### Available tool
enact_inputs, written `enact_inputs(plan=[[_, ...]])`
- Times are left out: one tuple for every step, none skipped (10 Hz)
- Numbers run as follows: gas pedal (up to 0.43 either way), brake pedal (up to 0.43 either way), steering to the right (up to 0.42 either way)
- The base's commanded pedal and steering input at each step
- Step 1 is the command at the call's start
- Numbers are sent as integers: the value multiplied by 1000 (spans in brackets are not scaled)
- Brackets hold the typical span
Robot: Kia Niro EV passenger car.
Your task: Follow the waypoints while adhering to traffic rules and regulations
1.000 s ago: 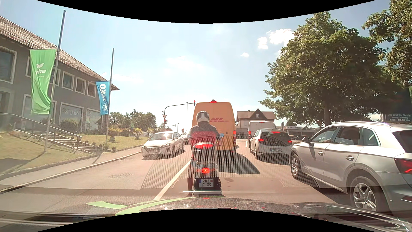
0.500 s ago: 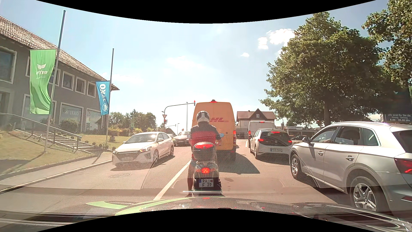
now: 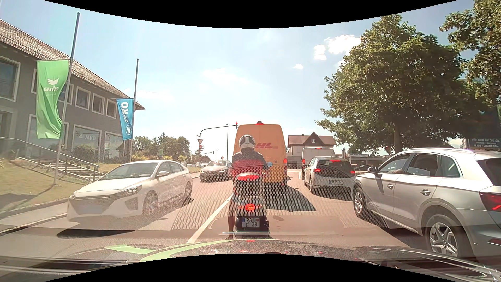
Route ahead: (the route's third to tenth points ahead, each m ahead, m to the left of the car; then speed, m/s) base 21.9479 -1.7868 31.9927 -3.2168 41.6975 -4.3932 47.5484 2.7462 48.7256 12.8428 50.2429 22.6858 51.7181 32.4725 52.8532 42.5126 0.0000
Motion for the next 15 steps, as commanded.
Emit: enact_inputs(plan=[[0, 250, 20], [0, 250, 20], [0, 250, 20], [0, 250, 20], [0, 250, 20], [0, 250, 20], [0, 250, 20], [0, 250, 20], [0, 250, 20], [0, 250, 20], [0, 250, 20], [0, 250, 20], [0, 250, 20], [0, 250, 20], [0, 250, 20]])
